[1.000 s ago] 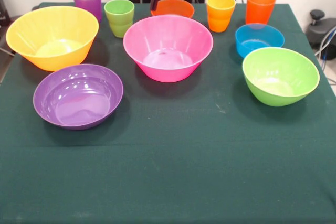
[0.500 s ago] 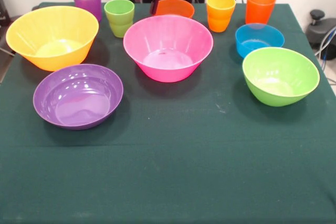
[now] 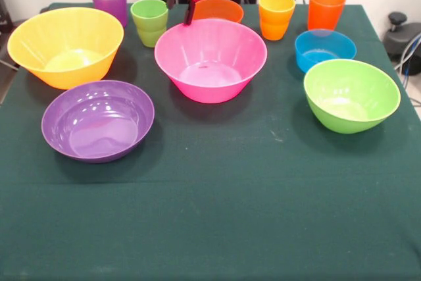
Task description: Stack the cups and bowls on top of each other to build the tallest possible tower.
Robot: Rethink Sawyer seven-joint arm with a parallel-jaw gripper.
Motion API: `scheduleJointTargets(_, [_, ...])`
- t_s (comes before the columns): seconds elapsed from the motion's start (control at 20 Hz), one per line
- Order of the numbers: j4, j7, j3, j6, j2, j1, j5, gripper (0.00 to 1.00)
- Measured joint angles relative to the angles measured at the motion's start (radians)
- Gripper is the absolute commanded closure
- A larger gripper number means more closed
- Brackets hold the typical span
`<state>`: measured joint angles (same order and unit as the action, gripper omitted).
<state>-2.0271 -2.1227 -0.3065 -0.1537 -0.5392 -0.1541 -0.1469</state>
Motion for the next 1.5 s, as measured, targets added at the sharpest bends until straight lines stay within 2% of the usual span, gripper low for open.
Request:
scheduleJointTargets(0.25, [0.009,0.0,0.001,0.029,0.031,0.0,0.0,0.0])
scheduleJointTargets(0.65, [0.02,0.0,0.001,0.033,0.038,0.019,-0.017,0.0])
scheduleJointTargets(1.5, [0.029,-0.015,0.001,0.114,0.117,0.054,-0.101,0.0])
